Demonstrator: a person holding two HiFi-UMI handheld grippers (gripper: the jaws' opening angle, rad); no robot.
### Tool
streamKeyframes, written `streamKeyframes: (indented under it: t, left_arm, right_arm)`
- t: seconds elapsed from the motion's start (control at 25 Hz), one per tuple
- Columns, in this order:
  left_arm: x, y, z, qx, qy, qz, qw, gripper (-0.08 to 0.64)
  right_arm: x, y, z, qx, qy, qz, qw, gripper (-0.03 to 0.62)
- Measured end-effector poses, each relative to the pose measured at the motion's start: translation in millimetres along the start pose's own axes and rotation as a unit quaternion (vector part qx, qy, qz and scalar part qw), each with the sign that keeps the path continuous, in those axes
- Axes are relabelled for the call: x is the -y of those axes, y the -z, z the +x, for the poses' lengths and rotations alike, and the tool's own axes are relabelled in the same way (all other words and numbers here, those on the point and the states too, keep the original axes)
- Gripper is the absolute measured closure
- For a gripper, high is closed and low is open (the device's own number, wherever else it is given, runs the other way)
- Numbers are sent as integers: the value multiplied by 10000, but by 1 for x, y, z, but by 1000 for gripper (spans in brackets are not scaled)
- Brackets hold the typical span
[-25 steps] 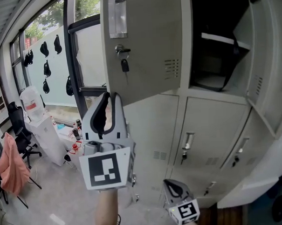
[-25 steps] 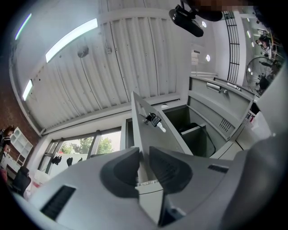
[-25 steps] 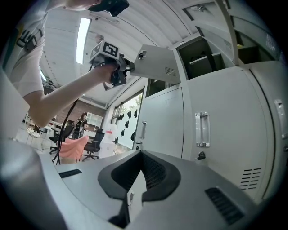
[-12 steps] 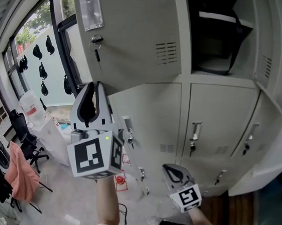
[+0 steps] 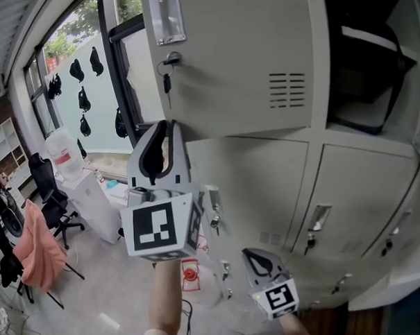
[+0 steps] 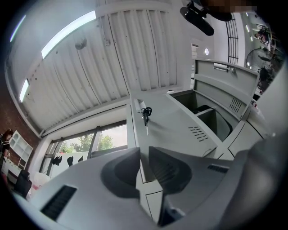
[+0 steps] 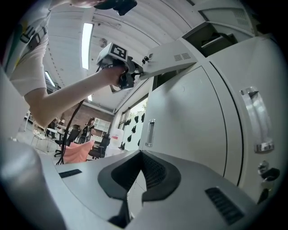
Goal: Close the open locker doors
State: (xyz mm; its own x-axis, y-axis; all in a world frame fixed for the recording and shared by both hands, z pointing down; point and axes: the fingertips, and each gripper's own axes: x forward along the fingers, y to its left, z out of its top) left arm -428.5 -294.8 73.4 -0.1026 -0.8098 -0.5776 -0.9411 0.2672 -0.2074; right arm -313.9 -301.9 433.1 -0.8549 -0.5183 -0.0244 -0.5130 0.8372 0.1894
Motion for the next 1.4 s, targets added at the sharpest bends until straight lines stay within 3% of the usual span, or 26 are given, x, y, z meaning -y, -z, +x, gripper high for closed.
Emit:
streamKeyframes:
  t: [0.2,0.32,0.44,0.88,1.28,1.4]
  left_arm:
    - [-4,18,16,-63,-122,114,9998,509]
    - [9,21,26,107,83,218,9997,425]
    - [17,25,34,202,107,313,9992,425]
    - [22,52,56,-85,279,102,9995,425]
    - [25,72,66,-258,431,190,9986,426]
    - [26,70,65,-200,388,-1,9990,428]
  right_arm:
    - [1,13,18,-272,-107,38,9996,588]
    - [6,15,25,-216,-102,83,9997,588]
    - [11,20,31,-259,-84,105,9996,588]
    - [26,35,37,-481,79,279,9984,588]
    - [31,50,35,-659,46,256,9975,588]
    - [32,54,34,-721,52,307,9969,588]
